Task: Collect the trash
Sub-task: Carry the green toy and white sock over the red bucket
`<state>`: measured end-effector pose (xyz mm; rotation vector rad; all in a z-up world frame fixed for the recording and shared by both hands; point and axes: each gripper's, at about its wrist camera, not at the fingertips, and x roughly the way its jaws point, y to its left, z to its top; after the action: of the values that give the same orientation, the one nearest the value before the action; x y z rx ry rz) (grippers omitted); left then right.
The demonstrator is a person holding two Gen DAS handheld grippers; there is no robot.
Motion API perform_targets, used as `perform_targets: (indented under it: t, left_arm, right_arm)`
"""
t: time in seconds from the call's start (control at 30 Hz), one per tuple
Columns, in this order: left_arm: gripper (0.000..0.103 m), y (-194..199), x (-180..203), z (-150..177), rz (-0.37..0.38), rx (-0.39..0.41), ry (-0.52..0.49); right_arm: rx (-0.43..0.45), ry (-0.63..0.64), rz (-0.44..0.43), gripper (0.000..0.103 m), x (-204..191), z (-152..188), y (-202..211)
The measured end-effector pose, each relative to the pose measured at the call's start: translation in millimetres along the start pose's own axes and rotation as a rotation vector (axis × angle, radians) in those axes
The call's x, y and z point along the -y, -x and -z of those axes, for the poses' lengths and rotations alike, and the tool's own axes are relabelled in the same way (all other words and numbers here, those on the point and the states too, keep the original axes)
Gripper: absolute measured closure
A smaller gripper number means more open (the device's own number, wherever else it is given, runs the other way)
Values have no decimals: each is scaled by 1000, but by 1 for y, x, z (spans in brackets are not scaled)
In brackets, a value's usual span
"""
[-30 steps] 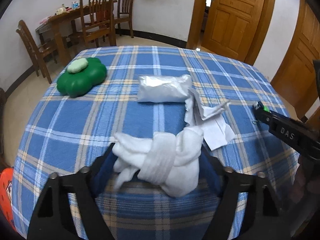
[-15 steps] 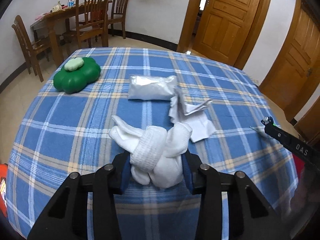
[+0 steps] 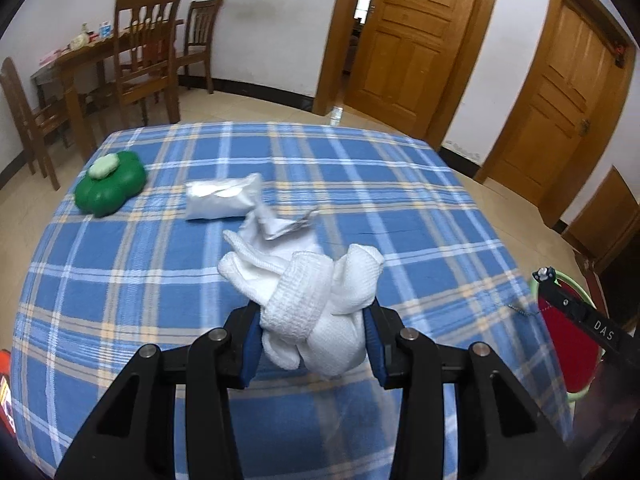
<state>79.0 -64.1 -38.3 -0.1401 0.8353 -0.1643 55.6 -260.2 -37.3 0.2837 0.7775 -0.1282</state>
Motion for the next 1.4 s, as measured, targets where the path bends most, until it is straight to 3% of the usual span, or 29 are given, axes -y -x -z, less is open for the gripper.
perform_targets:
  t: [0.67,1.4]
  left_arm:
    - [60,1,114,-4,170,-40,-217]
    - [60,-13,220,16,304,-115,-429]
  right_arm:
    - [53,-240,136,70,111,29,46]
    - [73,-353,217,70,165,48,70]
